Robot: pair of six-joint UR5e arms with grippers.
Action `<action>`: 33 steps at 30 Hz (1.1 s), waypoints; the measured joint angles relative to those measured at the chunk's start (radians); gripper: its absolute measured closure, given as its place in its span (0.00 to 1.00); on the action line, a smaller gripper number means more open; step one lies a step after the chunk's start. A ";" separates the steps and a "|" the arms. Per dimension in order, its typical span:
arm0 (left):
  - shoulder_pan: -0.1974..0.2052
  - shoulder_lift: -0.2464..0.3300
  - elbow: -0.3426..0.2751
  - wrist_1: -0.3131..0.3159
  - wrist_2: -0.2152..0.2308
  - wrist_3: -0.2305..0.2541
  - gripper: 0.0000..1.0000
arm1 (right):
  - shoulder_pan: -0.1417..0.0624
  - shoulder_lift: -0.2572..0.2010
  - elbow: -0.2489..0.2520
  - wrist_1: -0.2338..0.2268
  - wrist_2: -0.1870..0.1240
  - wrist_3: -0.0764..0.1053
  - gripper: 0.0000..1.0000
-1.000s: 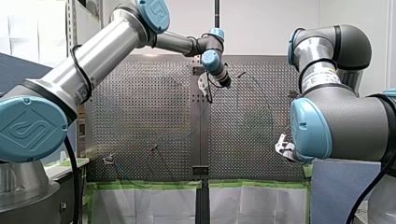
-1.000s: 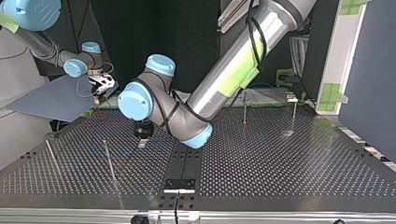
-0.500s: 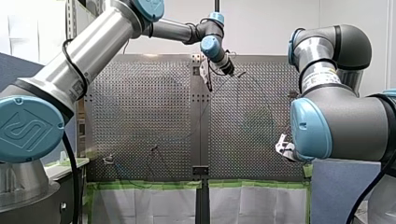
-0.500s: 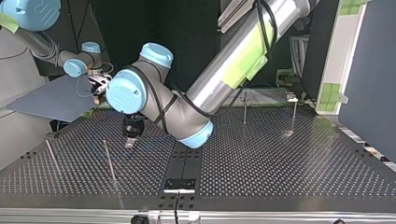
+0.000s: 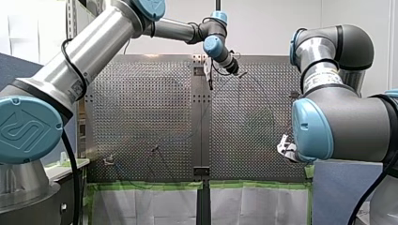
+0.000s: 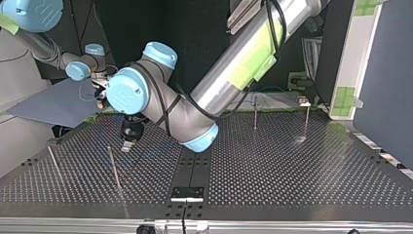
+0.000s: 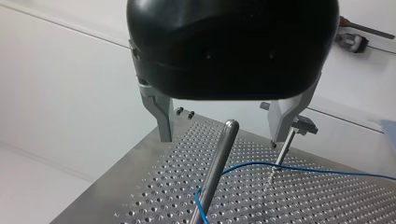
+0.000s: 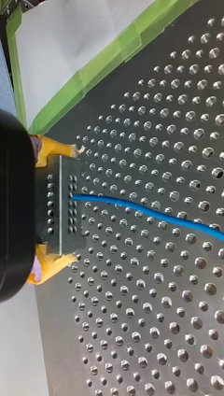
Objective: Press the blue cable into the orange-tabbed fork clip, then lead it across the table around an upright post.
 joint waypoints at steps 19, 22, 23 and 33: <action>-0.001 0.001 0.000 -0.026 -0.120 0.132 0.00 | 0.004 0.000 0.000 0.000 -0.005 0.000 1.00; -0.001 0.001 0.000 -0.028 -0.133 0.133 0.00 | 0.004 0.000 0.000 0.000 -0.005 0.000 1.00; -0.001 0.001 0.000 -0.029 -0.135 0.133 0.00 | 0.004 0.000 0.000 0.000 -0.005 0.000 1.00; -0.001 0.001 0.000 -0.029 -0.135 0.133 0.00 | 0.005 0.000 0.000 0.000 -0.005 0.000 1.00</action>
